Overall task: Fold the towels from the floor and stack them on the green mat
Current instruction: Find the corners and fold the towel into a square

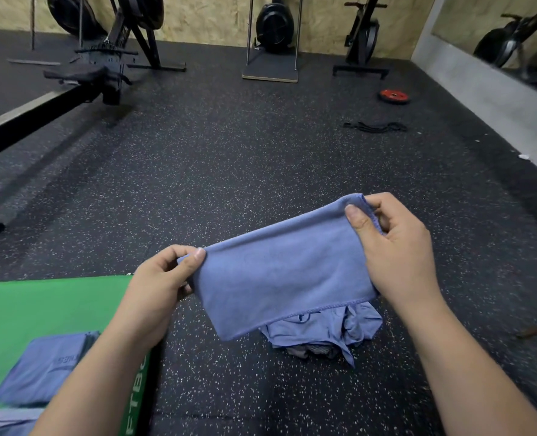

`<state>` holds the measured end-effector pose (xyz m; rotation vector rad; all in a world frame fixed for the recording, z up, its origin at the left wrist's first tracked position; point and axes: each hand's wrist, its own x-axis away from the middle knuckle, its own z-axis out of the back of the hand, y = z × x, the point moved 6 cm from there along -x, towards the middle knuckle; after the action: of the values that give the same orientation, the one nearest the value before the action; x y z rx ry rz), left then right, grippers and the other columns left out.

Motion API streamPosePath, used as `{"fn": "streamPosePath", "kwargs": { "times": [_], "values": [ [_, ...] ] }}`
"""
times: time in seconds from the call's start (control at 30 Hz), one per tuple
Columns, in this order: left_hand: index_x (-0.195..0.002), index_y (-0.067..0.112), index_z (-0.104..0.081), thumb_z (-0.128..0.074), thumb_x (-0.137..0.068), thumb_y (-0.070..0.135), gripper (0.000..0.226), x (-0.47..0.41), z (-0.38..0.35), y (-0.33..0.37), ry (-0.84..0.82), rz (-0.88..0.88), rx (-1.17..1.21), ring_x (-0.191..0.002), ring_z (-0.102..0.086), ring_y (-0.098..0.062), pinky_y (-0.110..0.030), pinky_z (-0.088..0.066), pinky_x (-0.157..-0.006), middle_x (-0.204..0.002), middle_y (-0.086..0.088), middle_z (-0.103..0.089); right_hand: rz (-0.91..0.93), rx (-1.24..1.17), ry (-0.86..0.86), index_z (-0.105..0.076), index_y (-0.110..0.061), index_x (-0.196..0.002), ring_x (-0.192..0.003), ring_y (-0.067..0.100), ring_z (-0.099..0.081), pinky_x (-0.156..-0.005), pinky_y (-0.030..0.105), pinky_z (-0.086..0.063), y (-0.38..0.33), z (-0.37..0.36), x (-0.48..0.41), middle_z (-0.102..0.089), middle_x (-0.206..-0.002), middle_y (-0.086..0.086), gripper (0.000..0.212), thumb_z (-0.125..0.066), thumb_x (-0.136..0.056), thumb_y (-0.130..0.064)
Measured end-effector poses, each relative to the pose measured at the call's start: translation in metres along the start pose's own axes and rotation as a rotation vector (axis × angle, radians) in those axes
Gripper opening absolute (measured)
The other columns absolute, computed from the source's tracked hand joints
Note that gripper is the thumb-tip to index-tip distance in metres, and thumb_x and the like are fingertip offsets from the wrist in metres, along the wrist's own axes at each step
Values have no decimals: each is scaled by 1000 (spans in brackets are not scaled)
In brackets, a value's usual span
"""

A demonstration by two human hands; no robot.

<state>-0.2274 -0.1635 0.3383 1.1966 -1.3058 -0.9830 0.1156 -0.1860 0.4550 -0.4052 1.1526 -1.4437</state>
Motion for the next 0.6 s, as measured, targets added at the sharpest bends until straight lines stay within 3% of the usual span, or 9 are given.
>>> {"fn": "streamPosePath", "kwargs": {
  "times": [0.13, 0.23, 0.3, 0.43, 0.6],
  "values": [
    [-122, 12, -74, -66, -104, 13, 19, -4, 2, -12, 33, 70, 104, -84, -62, -12, -20, -54, -66, -102, -2, -73, -16, 6, 0, -70, -26, -95, -61, 7, -45, -57, 27, -37, -1, -3, 1, -60, -73, 6, 14, -69, -104, -36],
    [-129, 12, -71, -65, -104, 6, 26, -6, 7, -10, 108, 18, 147, -82, -62, -12, -20, -55, -65, -93, 0, -69, -15, 17, 7, -69, -25, -95, -60, 9, -44, -58, 33, -39, -1, -3, 1, -60, -72, 9, 14, -70, -104, -36],
    [-122, 15, -74, -69, -102, 8, 22, -6, 13, -7, 176, -32, 94, -80, -60, -14, -26, -51, -67, -86, 1, -68, -28, 37, 13, -69, -26, -95, -60, 14, -47, -61, 35, -41, 2, -4, 0, -61, -72, 6, 14, -71, -103, -36],
    [-101, 24, -78, -76, -99, 18, 6, 2, 15, 1, 277, -160, -147, -80, -60, -14, -33, -45, -71, -89, 0, -77, -69, 75, -8, -69, -28, -94, -62, 11, -52, -58, 21, -40, 6, -14, 5, -63, -70, -6, 9, -73, -101, -33],
    [-91, 27, -79, -78, -97, 18, 10, 18, -14, 4, 230, -225, -306, -75, -64, -8, -40, -57, -78, -83, 6, -78, -111, 81, -151, -69, -28, -89, -56, 7, -50, -55, 21, -40, 1, -44, 21, -64, -70, -3, 10, -74, -97, -27]
  ]
}}
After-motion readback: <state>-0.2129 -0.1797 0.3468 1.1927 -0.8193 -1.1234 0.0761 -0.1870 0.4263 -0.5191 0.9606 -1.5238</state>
